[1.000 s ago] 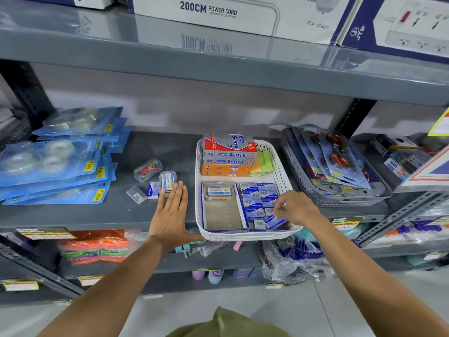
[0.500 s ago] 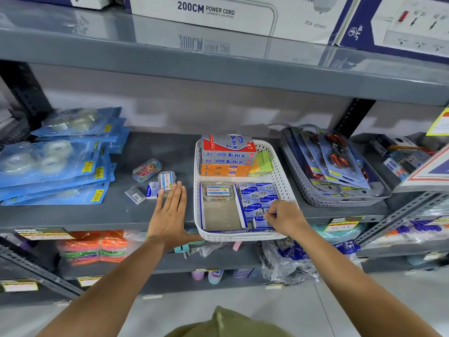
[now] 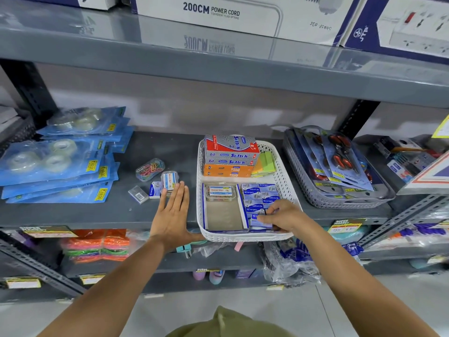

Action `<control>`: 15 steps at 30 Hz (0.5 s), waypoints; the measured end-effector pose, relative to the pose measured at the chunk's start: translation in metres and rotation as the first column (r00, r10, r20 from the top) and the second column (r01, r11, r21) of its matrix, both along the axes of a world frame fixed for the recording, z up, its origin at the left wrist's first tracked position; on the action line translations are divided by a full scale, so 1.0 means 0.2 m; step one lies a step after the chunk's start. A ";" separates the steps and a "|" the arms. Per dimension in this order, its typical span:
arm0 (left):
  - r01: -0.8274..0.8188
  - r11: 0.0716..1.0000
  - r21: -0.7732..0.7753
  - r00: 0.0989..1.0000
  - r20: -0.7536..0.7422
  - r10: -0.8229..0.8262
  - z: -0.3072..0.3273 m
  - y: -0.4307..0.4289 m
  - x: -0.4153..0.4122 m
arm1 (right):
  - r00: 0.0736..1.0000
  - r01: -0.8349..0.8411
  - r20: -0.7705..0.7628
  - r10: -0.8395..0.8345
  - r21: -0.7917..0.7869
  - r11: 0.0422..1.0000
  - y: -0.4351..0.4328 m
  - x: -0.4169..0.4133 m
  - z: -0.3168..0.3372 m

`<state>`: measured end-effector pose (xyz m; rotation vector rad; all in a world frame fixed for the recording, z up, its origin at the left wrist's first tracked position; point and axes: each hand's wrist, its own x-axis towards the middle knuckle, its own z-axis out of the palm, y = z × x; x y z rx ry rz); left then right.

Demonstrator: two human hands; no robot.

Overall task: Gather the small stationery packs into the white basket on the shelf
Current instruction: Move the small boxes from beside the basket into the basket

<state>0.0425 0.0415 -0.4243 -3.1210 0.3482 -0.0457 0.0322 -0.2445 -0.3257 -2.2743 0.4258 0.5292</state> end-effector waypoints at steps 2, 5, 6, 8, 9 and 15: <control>0.001 1.000 0.000 1.000 0.002 -0.001 0.00 0.00 0.00 | 0.998 0.050 -0.032 -0.048 0.077 0.996 -0.03 0.01 0.02; 0.001 1.000 -0.006 1.000 0.007 -0.001 0.00 0.00 0.00 | 0.997 0.038 -0.073 -0.033 0.059 0.998 -0.07 0.04 0.03; 0.001 1.000 -0.008 1.000 0.009 -0.001 0.00 0.00 0.00 | 0.996 0.025 -0.081 -0.022 0.036 0.999 -0.07 0.05 0.03; 0.002 1.000 -0.007 1.000 0.010 -0.002 0.01 0.00 0.00 | 0.997 0.006 -0.081 -0.007 -0.014 1.000 -0.07 0.05 0.02; 0.003 1.000 -0.008 1.000 0.014 -0.002 0.01 0.00 -0.01 | 0.997 0.006 -0.076 -0.008 -0.032 0.999 -0.07 0.06 0.02; 0.010 1.000 -0.007 0.999 0.035 -0.009 0.01 0.00 -0.01 | 0.993 -0.096 -0.082 0.083 -0.173 0.980 -0.01 0.08 0.04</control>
